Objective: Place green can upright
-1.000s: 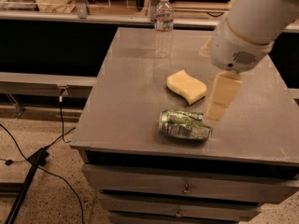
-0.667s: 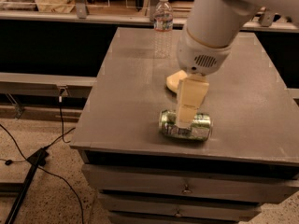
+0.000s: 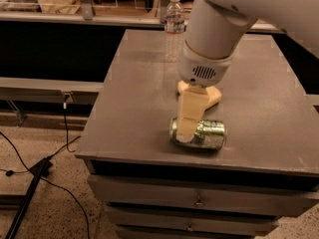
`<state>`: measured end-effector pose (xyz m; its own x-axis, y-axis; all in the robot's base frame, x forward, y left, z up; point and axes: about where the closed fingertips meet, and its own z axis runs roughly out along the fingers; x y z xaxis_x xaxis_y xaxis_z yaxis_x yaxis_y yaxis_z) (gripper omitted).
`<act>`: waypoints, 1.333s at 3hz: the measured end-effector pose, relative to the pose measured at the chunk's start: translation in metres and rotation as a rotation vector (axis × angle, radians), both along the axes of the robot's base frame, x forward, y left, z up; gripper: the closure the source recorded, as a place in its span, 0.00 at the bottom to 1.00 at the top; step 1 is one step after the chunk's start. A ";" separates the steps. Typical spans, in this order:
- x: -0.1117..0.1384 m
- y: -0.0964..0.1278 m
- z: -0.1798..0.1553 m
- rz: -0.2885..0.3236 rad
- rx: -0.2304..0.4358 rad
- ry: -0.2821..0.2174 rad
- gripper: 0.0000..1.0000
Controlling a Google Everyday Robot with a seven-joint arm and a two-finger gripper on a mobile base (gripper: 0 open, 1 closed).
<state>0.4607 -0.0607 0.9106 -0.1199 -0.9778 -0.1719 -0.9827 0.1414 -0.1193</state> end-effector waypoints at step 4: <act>-0.023 0.020 -0.073 -0.084 -0.013 0.066 0.26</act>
Offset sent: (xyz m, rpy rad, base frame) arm -0.0243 0.0272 -0.0650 -0.0811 0.0938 -0.1854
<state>0.4374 -0.0406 0.8377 -0.2117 -0.9661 -0.1478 -0.9734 0.2220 -0.0572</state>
